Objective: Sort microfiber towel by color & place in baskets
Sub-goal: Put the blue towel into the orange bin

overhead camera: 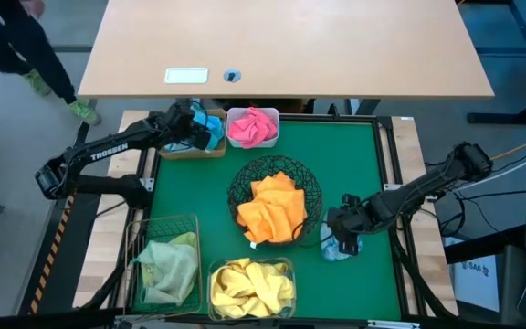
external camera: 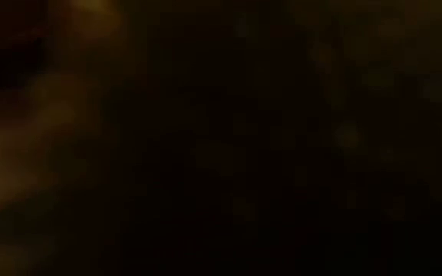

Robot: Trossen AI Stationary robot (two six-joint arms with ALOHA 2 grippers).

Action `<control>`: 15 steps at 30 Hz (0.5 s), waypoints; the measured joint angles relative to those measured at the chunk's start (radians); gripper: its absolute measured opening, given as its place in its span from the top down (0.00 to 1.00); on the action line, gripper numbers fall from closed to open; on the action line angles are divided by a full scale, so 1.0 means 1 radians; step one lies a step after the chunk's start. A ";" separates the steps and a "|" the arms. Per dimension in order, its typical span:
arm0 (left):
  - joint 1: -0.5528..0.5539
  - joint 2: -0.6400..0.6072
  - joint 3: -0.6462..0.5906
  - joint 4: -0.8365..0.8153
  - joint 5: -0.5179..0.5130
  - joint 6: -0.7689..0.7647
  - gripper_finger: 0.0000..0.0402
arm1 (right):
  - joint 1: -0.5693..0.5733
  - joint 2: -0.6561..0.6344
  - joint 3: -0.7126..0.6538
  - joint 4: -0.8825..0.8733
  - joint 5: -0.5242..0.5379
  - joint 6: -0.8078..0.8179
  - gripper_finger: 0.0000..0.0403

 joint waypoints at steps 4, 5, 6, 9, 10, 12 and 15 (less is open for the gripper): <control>0.000 0.000 0.061 -0.019 0.053 0.000 0.62 | 0.011 0.000 -0.082 0.105 -0.002 0.027 0.48; 0.000 0.000 0.077 -0.024 0.063 0.000 0.62 | 0.010 0.000 -0.101 0.131 -0.004 0.032 0.48; 0.000 0.000 0.092 -0.030 0.067 0.000 0.62 | 0.009 0.000 -0.119 0.152 -0.004 0.043 0.48; 0.000 0.000 0.133 -0.049 0.068 -0.003 0.62 | 0.009 0.000 -0.164 0.186 -0.005 0.069 0.48; 0.000 0.000 0.146 -0.054 0.068 -0.004 0.62 | 0.009 0.000 -0.179 0.199 -0.006 0.079 0.48; 0.000 0.000 0.164 -0.069 0.068 -0.005 0.62 | 0.009 0.000 -0.207 0.213 -0.009 0.100 0.48; 0.000 0.000 0.183 -0.108 0.067 -0.005 0.62 | 0.009 0.000 -0.240 0.217 -0.010 0.134 0.48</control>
